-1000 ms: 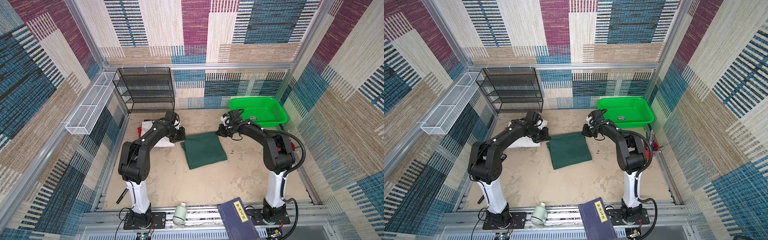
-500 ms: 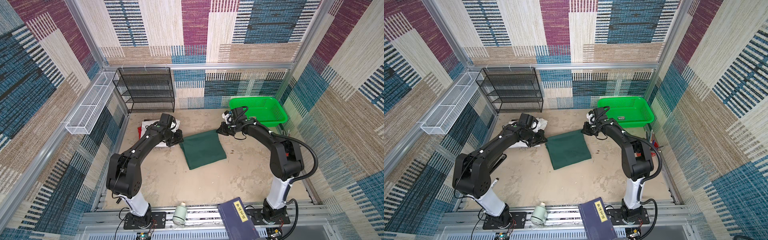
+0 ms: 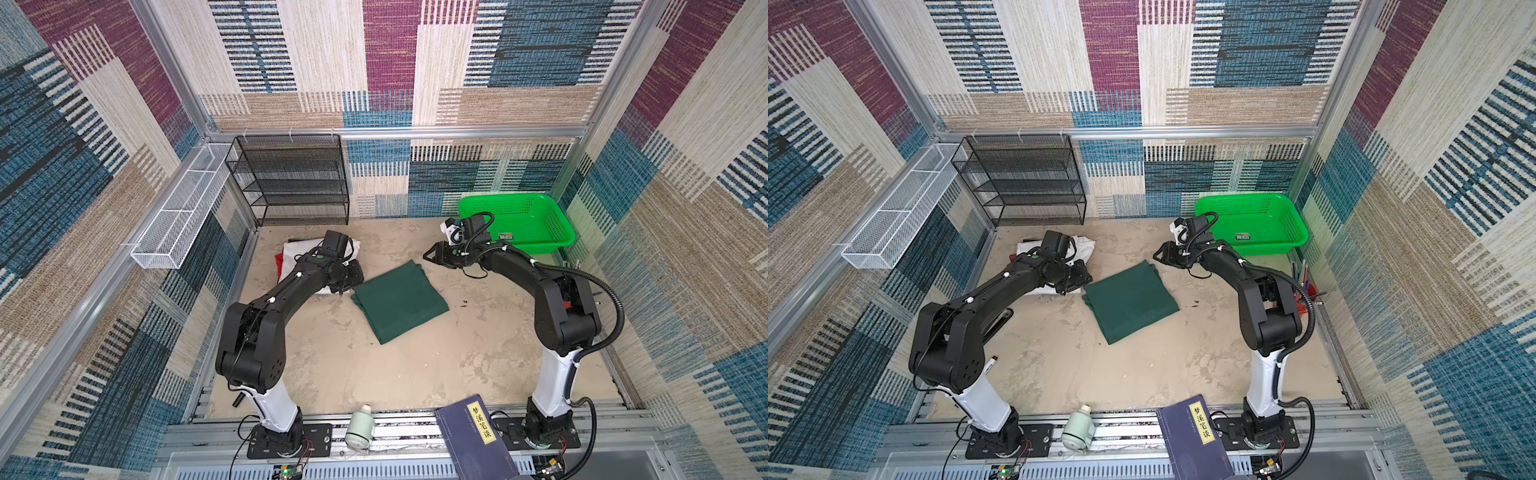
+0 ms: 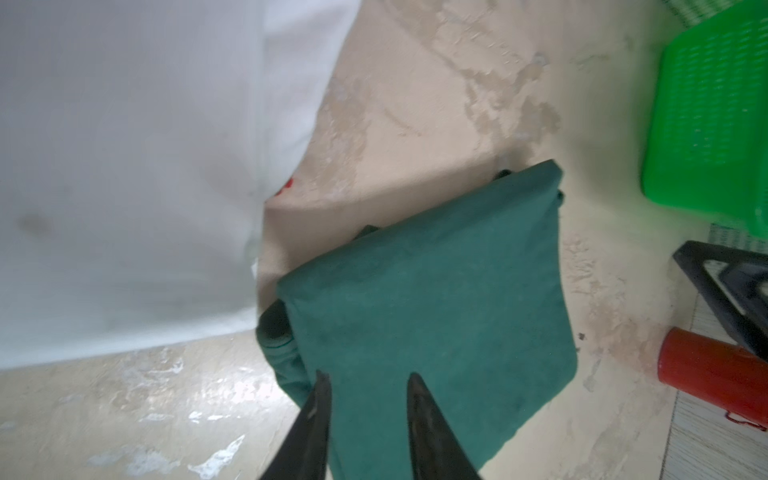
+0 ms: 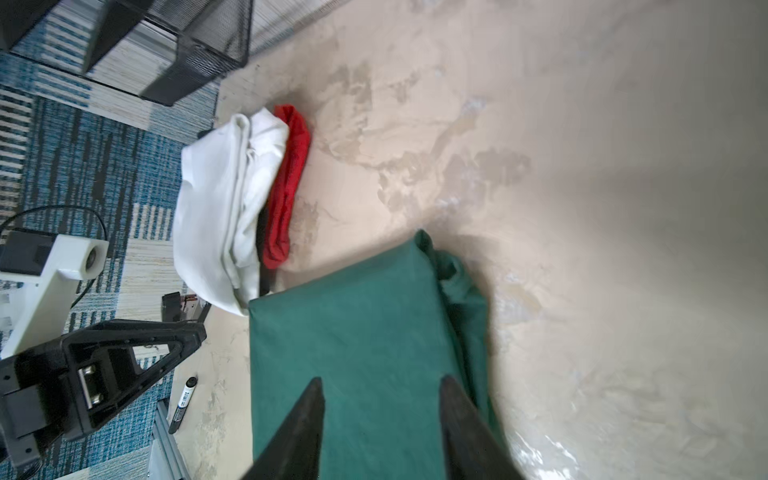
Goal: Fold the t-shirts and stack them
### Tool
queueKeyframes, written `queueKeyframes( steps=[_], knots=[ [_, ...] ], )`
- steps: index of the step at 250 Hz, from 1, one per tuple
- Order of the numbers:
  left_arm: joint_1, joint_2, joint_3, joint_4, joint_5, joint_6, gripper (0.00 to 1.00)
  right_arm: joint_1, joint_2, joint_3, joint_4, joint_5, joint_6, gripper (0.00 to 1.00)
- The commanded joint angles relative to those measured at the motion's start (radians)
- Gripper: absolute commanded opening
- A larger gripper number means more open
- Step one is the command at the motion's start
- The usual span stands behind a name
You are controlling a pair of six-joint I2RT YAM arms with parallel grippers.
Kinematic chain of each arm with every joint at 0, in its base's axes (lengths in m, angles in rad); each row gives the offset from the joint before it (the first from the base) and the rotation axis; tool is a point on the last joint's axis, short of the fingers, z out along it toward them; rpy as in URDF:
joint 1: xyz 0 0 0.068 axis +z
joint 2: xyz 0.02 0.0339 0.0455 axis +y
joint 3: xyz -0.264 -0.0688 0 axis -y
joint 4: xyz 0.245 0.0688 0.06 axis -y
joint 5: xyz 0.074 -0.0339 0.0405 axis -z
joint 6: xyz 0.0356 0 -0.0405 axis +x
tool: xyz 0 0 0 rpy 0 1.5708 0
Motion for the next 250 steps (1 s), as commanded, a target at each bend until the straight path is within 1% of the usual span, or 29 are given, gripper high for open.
queueKeyframes(
  steps=[1, 22, 63, 92, 121, 143, 164, 173, 202, 233, 250],
  knots=[
    [-0.019, 0.006, 0.025, 0.043, -0.017, 0.038, 0.34, 0.015, 0.054, 0.049, 0.014, -0.058, -0.014, 0.34],
    [-0.036, 0.044, 0.036, 0.059, 0.014, 0.014, 0.32, 0.038, 0.123, 0.113, 0.000, -0.084, -0.010, 0.33],
    [-0.043, 0.120, 0.031, 0.089, 0.031, -0.028, 0.31, 0.080, 0.268, 0.263, -0.037, -0.112, 0.009, 0.33],
    [-0.042, 0.164, 0.022, 0.080, 0.015, -0.038, 0.29, 0.086, 0.349, 0.317, -0.081, -0.075, 0.043, 0.32],
    [-0.041, 0.179, -0.013, 0.084, 0.010, -0.039, 0.28, 0.079, 0.366, 0.298, -0.113, 0.007, 0.052, 0.33],
    [-0.041, 0.188, -0.029, 0.079, 0.007, -0.025, 0.28, 0.066, 0.358, 0.242, -0.131, 0.047, 0.053, 0.33],
    [-0.041, 0.200, -0.031, 0.072, 0.013, -0.006, 0.28, 0.056, 0.318, 0.157, -0.132, 0.071, 0.057, 0.33],
    [-0.041, 0.206, -0.029, 0.072, 0.016, 0.005, 0.28, 0.056, 0.285, 0.125, -0.129, 0.089, 0.060, 0.33],
    [-0.041, 0.230, -0.002, 0.075, 0.030, 0.070, 0.28, 0.056, 0.154, -0.067, -0.108, 0.144, 0.090, 0.33],
    [-0.040, 0.266, 0.078, 0.044, 0.047, 0.164, 0.28, 0.056, 0.005, -0.274, -0.040, 0.143, 0.148, 0.33],
    [-0.039, 0.269, 0.114, 0.010, 0.053, 0.193, 0.26, 0.055, -0.046, -0.319, -0.003, 0.161, 0.150, 0.34]
  ],
)
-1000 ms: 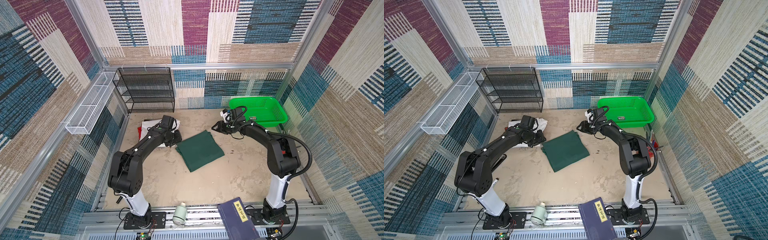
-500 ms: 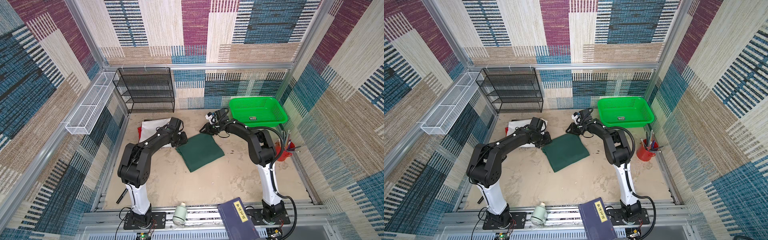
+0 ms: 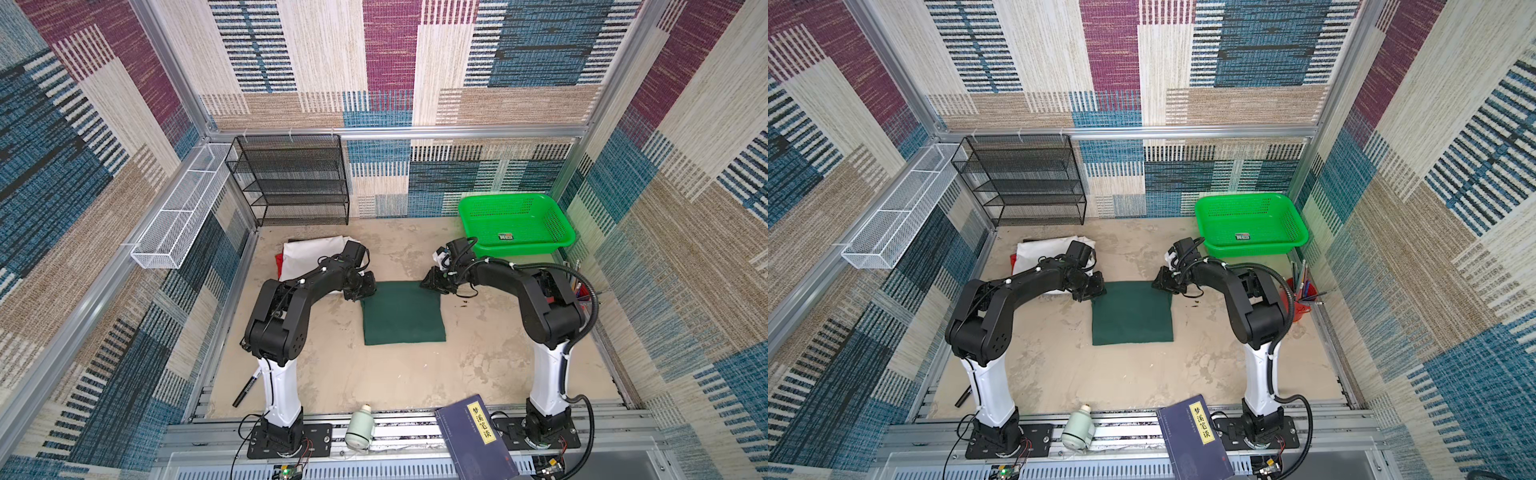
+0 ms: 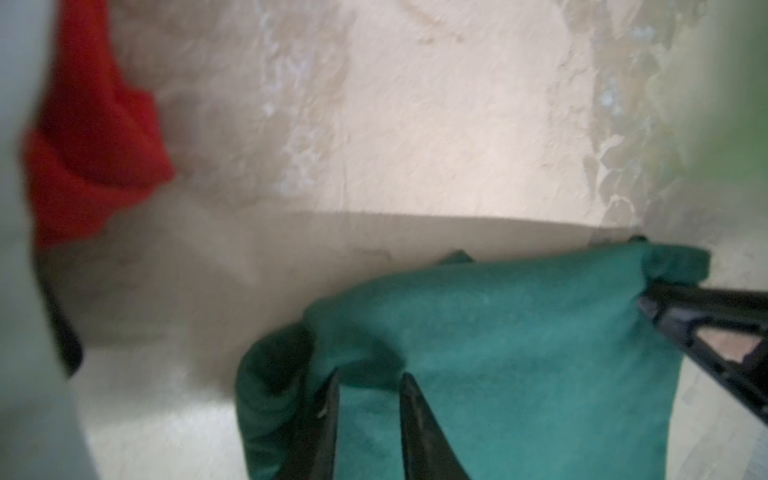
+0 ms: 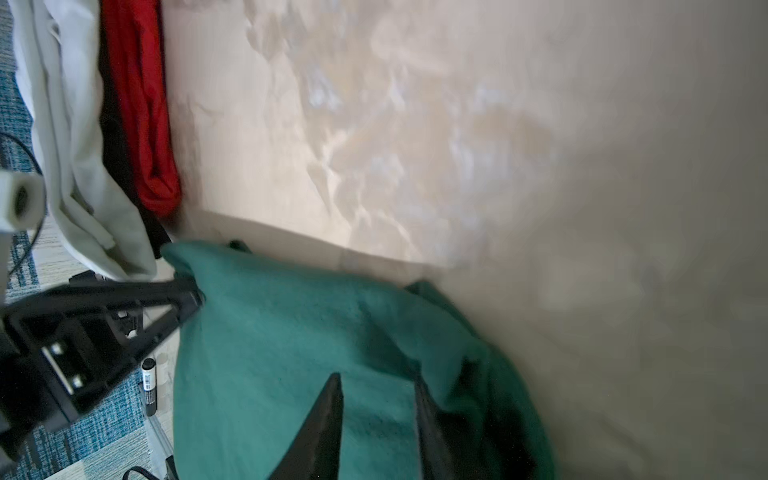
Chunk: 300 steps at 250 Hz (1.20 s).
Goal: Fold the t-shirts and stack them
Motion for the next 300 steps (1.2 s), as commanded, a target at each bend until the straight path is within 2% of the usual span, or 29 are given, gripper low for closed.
queueKeyframes(
  steps=[1, 40, 63, 87, 112, 156, 188, 245, 263, 300],
  knots=[
    [0.003, 0.007, 0.058, -0.053, 0.020, 0.107, 0.26, 0.000, -0.070, -0.081, -0.004, 0.086, 0.045, 0.34],
    [-0.001, -0.103, 0.018, -0.049, 0.068, 0.100, 0.26, 0.002, -0.166, -0.023, -0.033, 0.138, 0.038, 0.38],
    [-0.002, -0.144, -0.049, 0.017, 0.180, 0.045, 0.26, 0.001, -0.207, -0.028, -0.024, 0.116, 0.062, 0.38],
    [-0.009, -0.135, -0.080, 0.124, 0.231, -0.007, 0.25, 0.003, -0.190, -0.024, -0.013, 0.094, 0.076, 0.38],
    [-0.011, -0.052, -0.007, 0.138, 0.248, -0.017, 0.24, 0.008, -0.141, -0.029, 0.029, 0.049, 0.101, 0.38],
    [-0.005, 0.097, 0.133, 0.074, 0.207, 0.005, 0.24, 0.015, -0.068, -0.041, 0.050, 0.068, 0.132, 0.37],
    [0.005, 0.128, 0.128, 0.047, 0.171, 0.015, 0.23, 0.008, -0.018, -0.033, 0.050, 0.099, 0.117, 0.37],
    [0.033, 0.037, -0.008, 0.087, 0.064, 0.038, 0.23, 0.003, 0.071, 0.117, 0.007, 0.109, 0.019, 0.37],
    [0.033, 0.008, -0.005, 0.071, 0.044, 0.071, 0.23, 0.003, 0.054, 0.147, -0.020, 0.131, -0.001, 0.37],
    [0.027, -0.094, -0.029, 0.100, 0.084, 0.109, 0.23, 0.004, -0.055, 0.128, -0.077, 0.167, 0.023, 0.37]
  ],
)
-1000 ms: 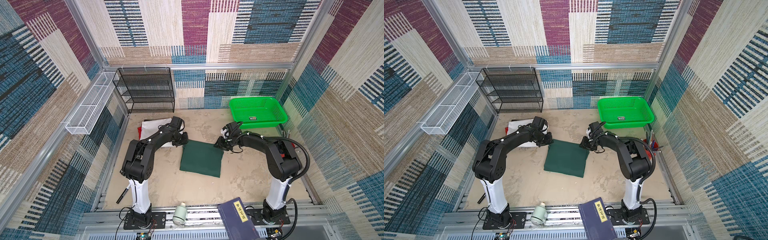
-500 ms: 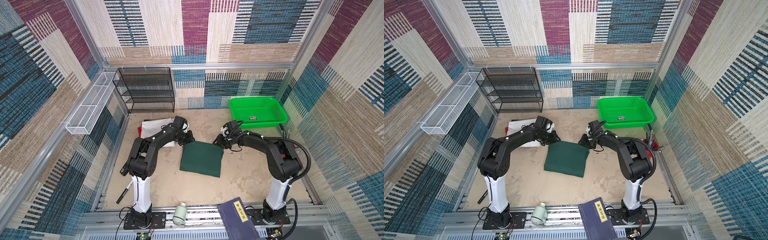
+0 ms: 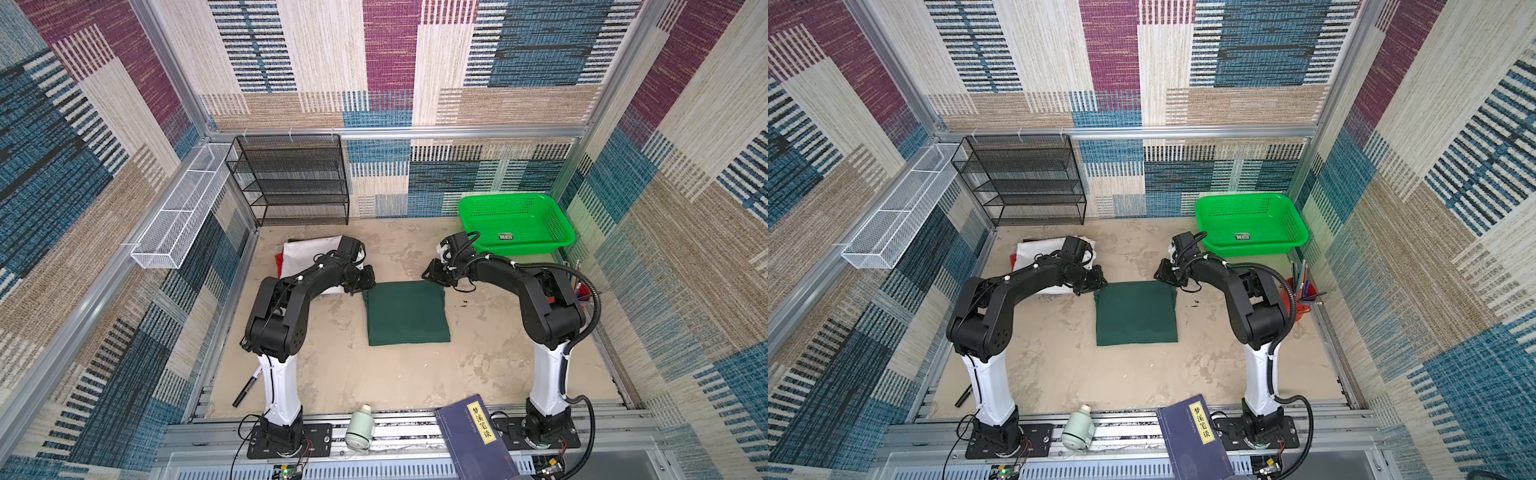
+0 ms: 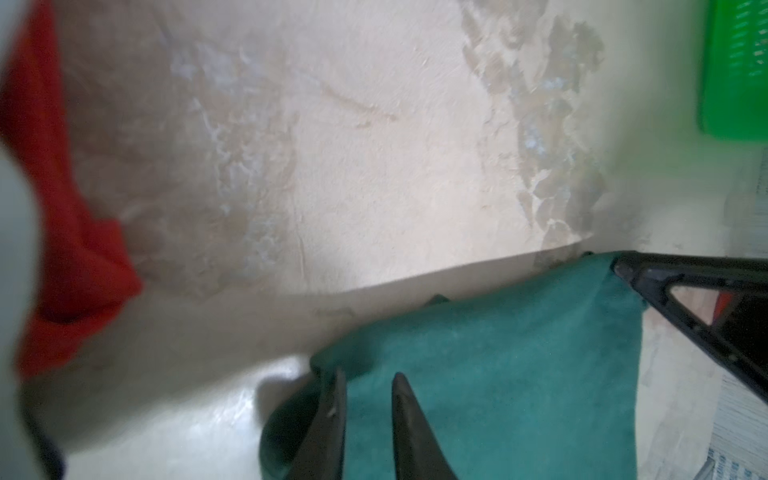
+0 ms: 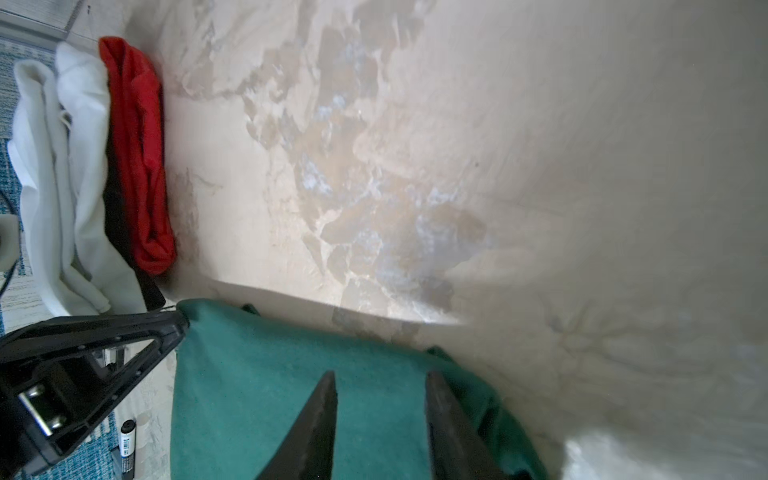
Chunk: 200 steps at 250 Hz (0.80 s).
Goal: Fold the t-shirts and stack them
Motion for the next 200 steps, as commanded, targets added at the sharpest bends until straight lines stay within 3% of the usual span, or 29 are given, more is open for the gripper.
queueKeyframes(
  steps=[1, 56, 109, 161, 200],
  knots=[
    [-0.005, -0.070, -0.019, 0.016, 0.009, 0.057, 0.23, 0.002, -0.085, -0.017, -0.059, 0.049, 0.000, 0.37],
    [-0.027, -0.128, -0.160, 0.088, 0.187, -0.040, 0.22, 0.020, -0.233, -0.241, 0.026, -0.034, 0.076, 0.37],
    [-0.023, -0.082, -0.262, 0.151, 0.135, -0.024, 0.22, 0.009, -0.221, -0.397, 0.143, -0.057, 0.111, 0.37],
    [0.007, -0.126, -0.319, 0.143, 0.085, 0.043, 0.21, 0.007, -0.257, -0.434, 0.017, 0.078, 0.085, 0.36],
    [0.000, -0.218, -0.305, 0.098, 0.112, 0.050, 0.21, 0.011, -0.341, -0.403, -0.033, 0.103, 0.064, 0.36]
  ],
)
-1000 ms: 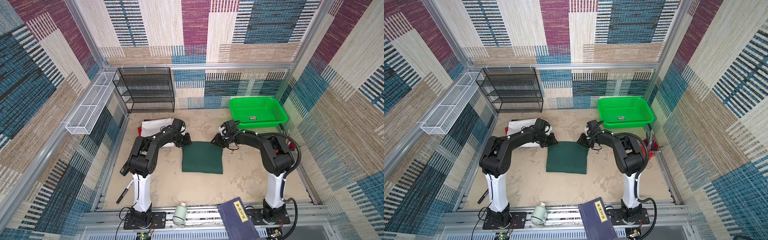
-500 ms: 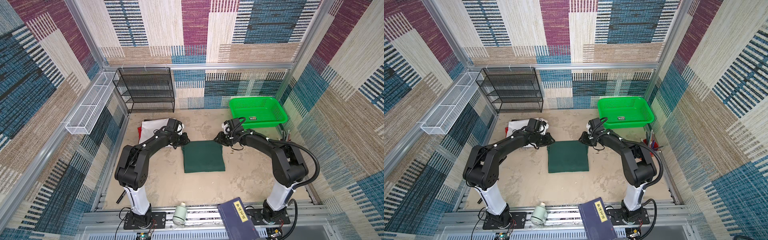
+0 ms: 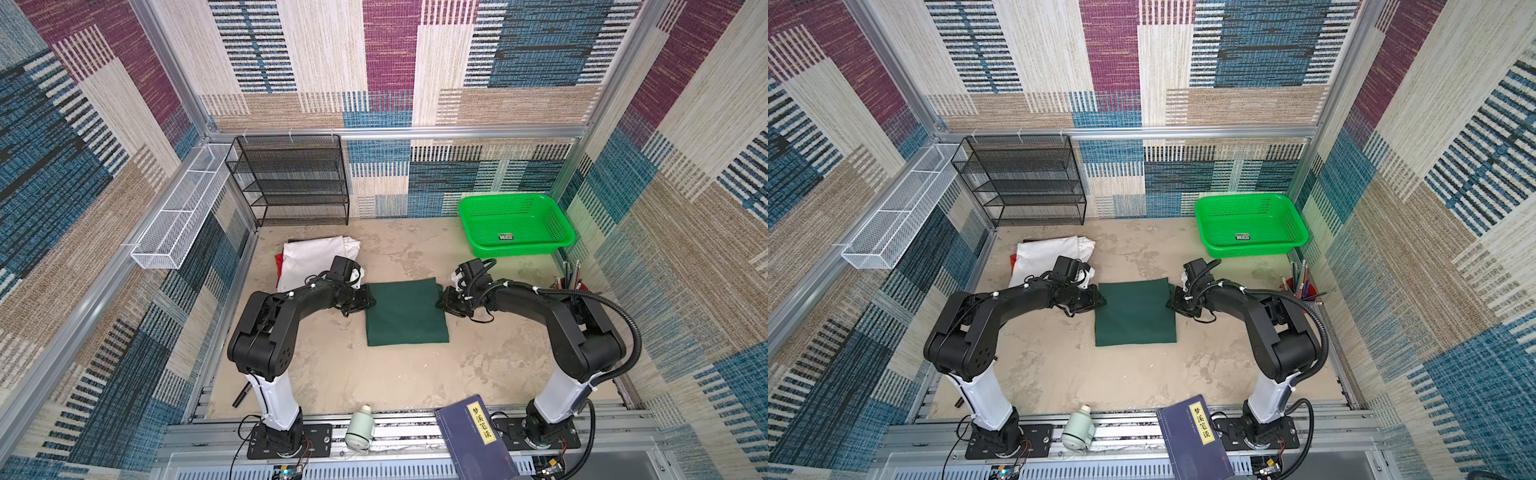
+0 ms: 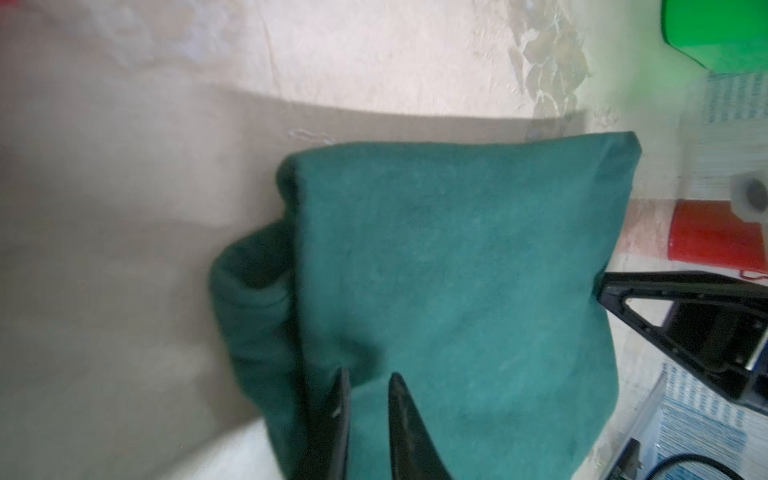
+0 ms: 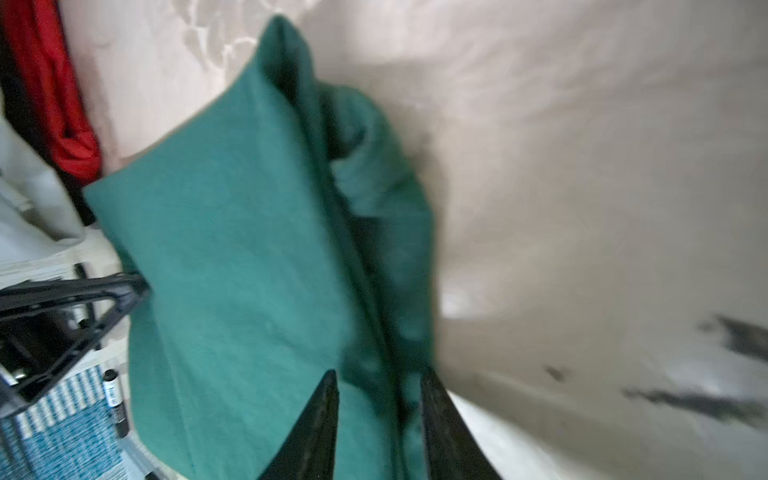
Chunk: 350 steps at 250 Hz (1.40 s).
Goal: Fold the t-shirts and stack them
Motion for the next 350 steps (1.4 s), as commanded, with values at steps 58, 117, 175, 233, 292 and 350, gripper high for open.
queueKeyframes(
  steps=[58, 117, 175, 233, 292, 350],
  knots=[
    [-0.067, -0.116, -0.072, 0.004, 0.118, -0.056, 0.20, 0.082, -0.100, 0.013, 0.027, -0.075, 0.034, 0.37],
    [-0.066, -0.105, -0.193, 0.027, -0.012, -0.055, 0.19, 0.081, -0.052, -0.106, 0.057, -0.076, 0.074, 0.36],
    [-0.041, -0.153, -0.252, 0.052, -0.011, -0.011, 0.19, 0.056, -0.087, -0.191, 0.006, 0.000, 0.043, 0.36],
    [-0.066, -0.355, -0.261, -0.034, 0.012, 0.000, 0.20, 0.072, -0.231, -0.141, -0.058, 0.012, 0.053, 0.36],
    [-0.096, -0.285, -0.284, -0.018, 0.152, 0.018, 0.20, 0.106, -0.261, -0.187, -0.004, -0.113, 0.086, 0.36],
    [-0.096, -0.142, -0.282, -0.052, 0.089, 0.061, 0.18, 0.115, -0.173, -0.247, -0.060, -0.106, 0.108, 0.36]
  ],
)
